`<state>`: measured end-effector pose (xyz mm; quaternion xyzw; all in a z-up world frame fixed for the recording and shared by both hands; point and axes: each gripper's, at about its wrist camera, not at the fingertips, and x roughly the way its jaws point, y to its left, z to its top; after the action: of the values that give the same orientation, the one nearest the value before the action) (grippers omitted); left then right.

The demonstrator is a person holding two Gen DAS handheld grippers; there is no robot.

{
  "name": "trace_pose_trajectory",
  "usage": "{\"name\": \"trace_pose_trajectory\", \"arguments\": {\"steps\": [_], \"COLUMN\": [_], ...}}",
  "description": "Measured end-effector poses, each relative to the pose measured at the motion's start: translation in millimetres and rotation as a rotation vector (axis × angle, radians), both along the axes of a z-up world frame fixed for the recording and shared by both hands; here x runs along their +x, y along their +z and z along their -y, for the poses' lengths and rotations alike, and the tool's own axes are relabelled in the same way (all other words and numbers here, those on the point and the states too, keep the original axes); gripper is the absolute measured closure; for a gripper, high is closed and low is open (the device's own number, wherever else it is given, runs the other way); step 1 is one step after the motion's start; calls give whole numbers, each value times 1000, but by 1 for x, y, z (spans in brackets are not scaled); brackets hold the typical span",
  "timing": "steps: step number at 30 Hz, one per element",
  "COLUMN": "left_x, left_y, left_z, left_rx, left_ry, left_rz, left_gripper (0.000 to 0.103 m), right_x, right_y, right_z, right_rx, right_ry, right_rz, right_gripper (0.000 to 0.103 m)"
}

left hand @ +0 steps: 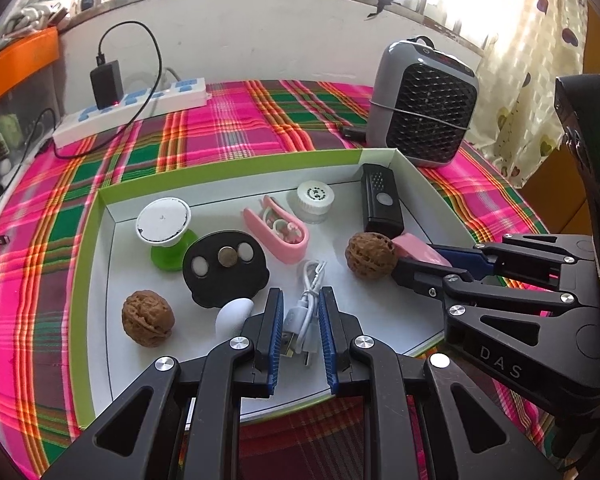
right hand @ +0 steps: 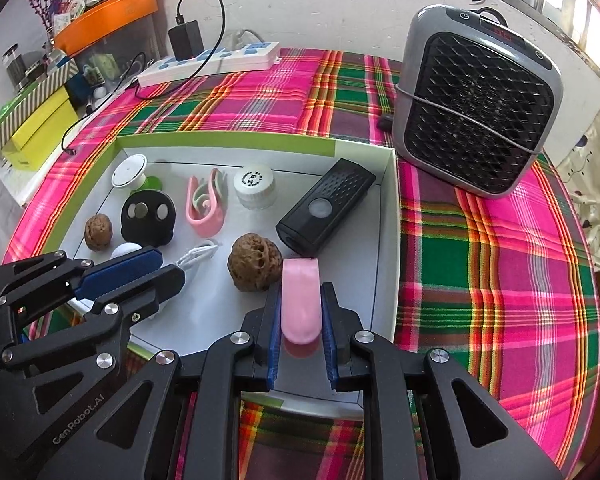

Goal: Organize objects
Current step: 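Lower the pink case and white cable into the tray and open both grippers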

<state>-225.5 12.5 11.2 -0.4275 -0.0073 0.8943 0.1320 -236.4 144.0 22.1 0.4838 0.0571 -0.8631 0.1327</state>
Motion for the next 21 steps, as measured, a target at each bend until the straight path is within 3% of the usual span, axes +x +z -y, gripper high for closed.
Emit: {"name": "trace_pose_trajectory", "arguments": {"steps": [21], "left_x": [0], "left_y": [-2], "left_z": [0], "left_rx": [6], "left_ry": [7], "left_rz": [13], "left_gripper": [85], "right_x": [1], "right_y": [0], "right_z": [1], "right_rx": [-4], "right_ry": [-13], "right_rz": [-2], "right_gripper": [84]}}
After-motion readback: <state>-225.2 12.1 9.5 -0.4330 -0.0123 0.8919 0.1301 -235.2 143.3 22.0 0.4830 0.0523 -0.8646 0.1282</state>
